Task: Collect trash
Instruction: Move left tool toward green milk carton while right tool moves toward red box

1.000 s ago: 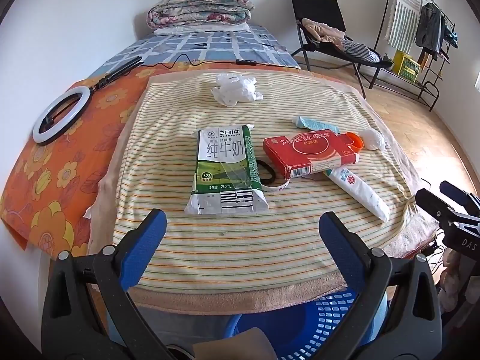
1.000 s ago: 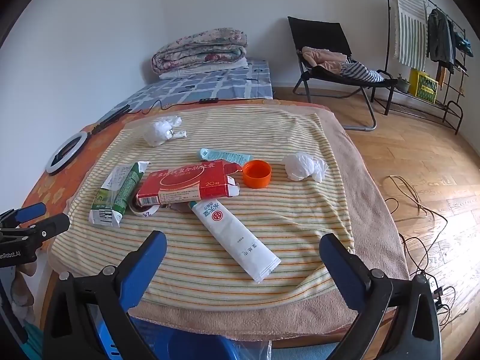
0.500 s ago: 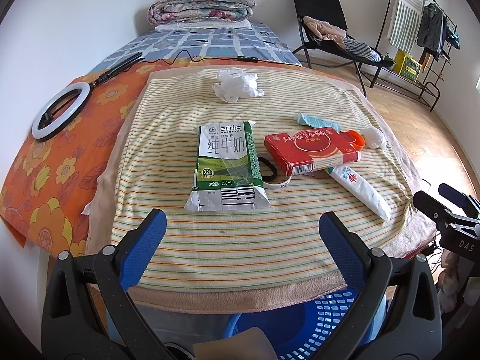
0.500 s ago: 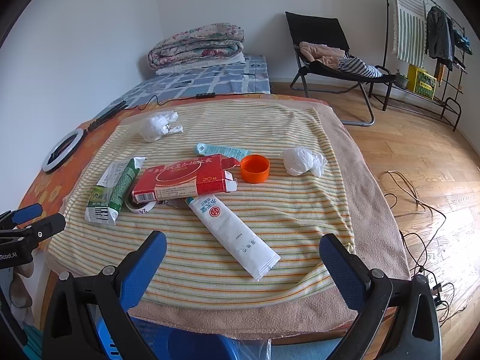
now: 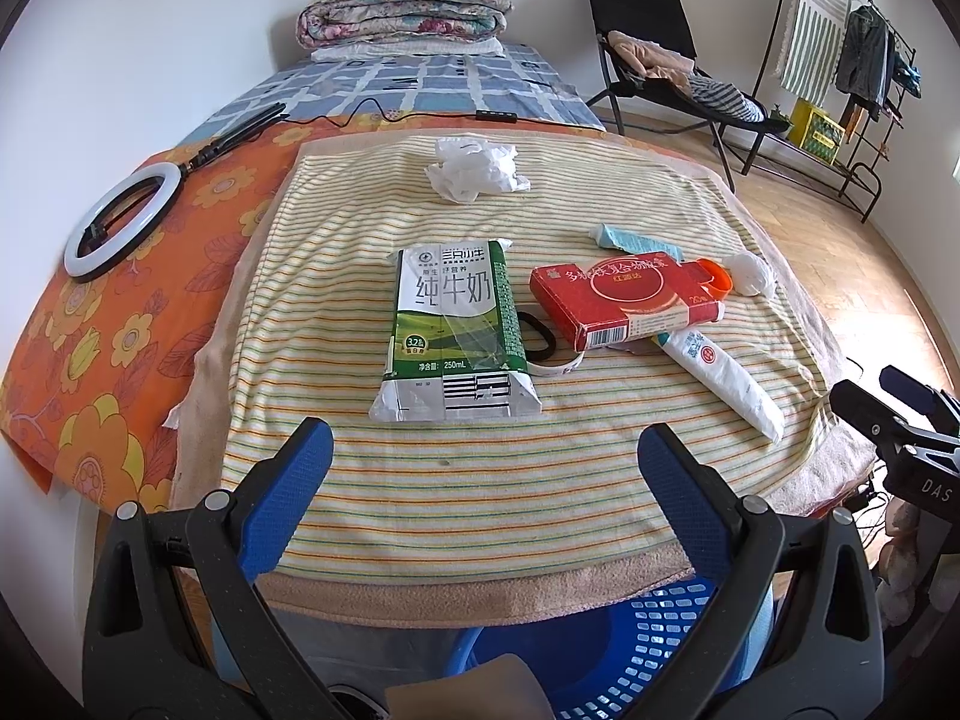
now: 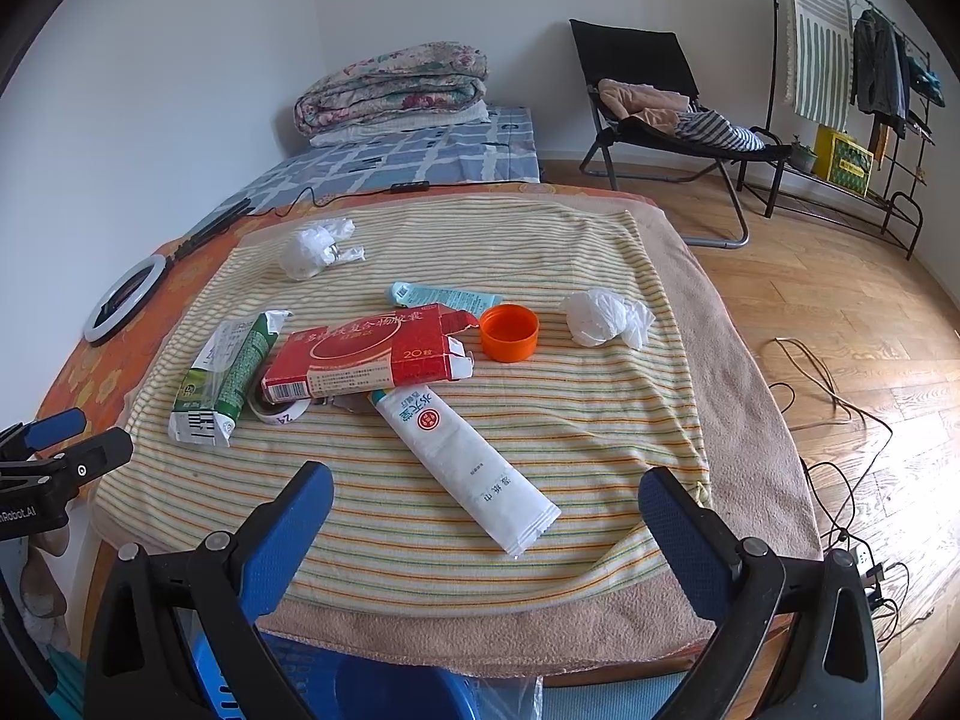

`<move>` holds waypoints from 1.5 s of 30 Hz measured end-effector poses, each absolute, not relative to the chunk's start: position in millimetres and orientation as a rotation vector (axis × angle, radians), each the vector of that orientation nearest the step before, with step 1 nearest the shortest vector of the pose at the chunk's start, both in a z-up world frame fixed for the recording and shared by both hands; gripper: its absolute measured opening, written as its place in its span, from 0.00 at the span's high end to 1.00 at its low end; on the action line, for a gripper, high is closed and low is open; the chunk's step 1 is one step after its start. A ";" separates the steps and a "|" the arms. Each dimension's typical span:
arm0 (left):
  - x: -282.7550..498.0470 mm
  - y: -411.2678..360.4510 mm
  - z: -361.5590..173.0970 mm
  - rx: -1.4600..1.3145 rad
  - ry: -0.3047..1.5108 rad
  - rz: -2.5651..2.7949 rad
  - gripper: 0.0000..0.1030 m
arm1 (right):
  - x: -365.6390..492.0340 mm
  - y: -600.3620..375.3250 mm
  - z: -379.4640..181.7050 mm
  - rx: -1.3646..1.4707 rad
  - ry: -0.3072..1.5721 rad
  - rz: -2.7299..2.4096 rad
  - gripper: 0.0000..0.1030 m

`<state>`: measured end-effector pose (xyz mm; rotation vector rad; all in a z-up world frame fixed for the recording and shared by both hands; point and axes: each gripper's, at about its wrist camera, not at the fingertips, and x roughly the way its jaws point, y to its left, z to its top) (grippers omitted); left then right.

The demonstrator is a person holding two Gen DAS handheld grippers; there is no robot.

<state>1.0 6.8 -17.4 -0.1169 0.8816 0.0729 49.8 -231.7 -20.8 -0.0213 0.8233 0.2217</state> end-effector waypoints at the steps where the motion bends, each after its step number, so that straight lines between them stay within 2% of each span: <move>1: 0.8 7.3 -18.8 -0.117 0.882 0.073 0.00 | 49.9 -232.0 -20.6 -0.021 0.823 0.221 0.00; 45: 1.8 7.2 -19.8 -0.116 0.889 0.073 0.00 | 51.2 -234.2 -24.5 -0.026 0.825 0.211 0.00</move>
